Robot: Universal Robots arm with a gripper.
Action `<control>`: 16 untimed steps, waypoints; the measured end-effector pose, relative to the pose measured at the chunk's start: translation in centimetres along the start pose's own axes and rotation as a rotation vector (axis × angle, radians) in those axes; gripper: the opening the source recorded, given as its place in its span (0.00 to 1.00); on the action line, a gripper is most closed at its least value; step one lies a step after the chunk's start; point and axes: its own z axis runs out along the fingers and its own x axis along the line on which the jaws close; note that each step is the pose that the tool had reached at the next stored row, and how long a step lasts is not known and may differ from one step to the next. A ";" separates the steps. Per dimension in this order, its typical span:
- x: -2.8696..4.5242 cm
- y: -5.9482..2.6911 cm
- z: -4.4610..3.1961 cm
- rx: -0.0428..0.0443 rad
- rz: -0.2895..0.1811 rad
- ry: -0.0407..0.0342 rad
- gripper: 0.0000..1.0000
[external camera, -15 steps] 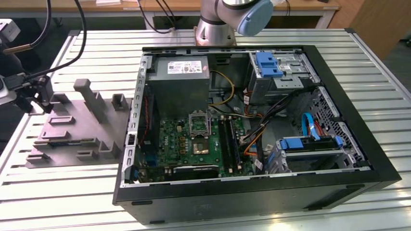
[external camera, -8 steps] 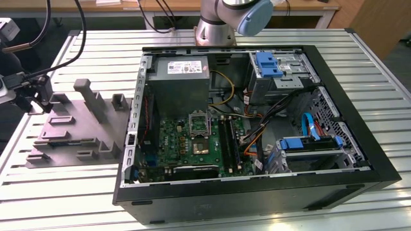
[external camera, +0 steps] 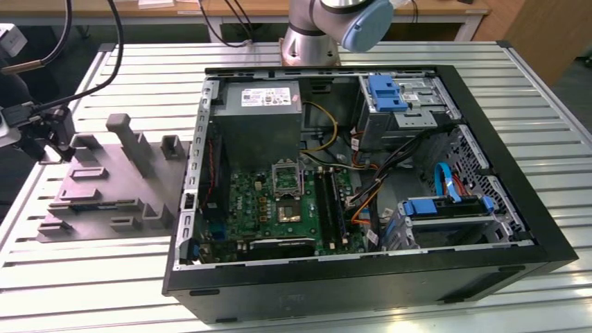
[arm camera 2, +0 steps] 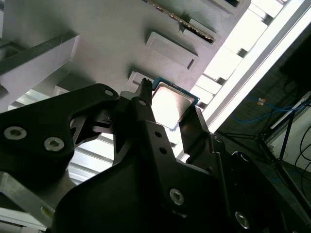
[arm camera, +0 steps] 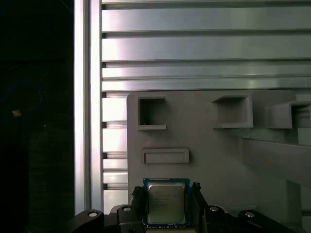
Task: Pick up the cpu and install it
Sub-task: 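Pick up the cpu and move it towards the insertion slot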
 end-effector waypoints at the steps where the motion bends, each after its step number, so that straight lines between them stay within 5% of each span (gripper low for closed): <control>1: 0.00 0.00 -0.05 0.0000 0.000 0.0001 0.47; 16: 0.00 0.03 -0.64 0.0000 0.000 0.0000 0.47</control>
